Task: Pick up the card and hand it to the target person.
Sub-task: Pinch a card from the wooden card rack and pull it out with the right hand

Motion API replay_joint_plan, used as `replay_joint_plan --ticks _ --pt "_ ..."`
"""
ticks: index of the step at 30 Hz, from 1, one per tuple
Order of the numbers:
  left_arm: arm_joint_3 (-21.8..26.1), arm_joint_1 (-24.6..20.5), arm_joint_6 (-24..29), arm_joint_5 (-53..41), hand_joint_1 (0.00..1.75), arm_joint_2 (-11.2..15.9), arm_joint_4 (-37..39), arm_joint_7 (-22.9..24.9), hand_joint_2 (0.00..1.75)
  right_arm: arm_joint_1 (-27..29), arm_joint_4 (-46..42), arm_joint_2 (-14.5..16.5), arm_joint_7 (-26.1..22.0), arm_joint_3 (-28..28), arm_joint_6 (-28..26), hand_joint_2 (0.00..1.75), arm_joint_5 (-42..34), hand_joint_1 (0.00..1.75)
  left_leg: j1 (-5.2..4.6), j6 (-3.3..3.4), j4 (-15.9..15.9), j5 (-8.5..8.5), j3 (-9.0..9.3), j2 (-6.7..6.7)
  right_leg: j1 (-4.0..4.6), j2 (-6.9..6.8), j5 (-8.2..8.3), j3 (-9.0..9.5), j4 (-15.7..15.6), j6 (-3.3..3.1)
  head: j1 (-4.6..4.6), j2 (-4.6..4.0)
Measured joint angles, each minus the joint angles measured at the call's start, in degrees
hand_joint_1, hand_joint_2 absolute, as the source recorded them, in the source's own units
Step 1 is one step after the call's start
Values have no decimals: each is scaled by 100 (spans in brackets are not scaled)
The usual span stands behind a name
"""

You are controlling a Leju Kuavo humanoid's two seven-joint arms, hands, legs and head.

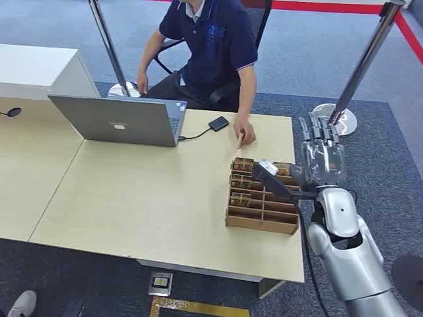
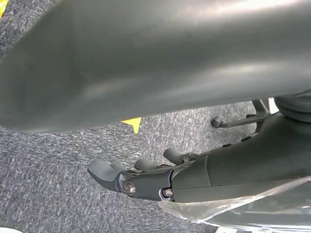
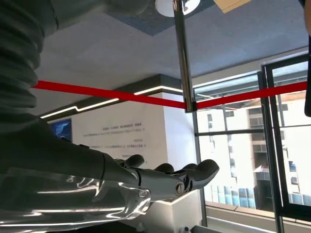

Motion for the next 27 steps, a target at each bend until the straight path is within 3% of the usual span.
replay_joint_plan --ticks 6,10,14,22,27 --pt "0 -2 0 -31 0 0 3 -4 0 143 97 213 8 -208 -229 175 40 24 0 0 0 0 0 1 0 0 0 0 0 0 1 0" --pt "0 -4 0 -55 0 -2 5 -5 0 206 189 368 52 -379 -280 175 112 83 0 0 0 0 0 1 0 0 0 0 0 0 1 0" --pt "-2 -6 -6 -58 0 -2 7 -6 0 208 291 481 55 -504 -277 175 136 110 0 0 0 0 0 1 0 0 0 0 0 1 1 0" --pt "-2 -10 -9 -60 0 -3 9 -14 0 148 488 651 56 -661 -275 175 167 113 0 0 0 0 0 1 0 0 1 0 0 2 1 0" --pt "-2 -13 -9 -58 0 -4 9 -14 0 67 635 733 35 -709 -279 175 233 87 0 0 0 0 -1 1 0 0 1 0 0 2 0 0"
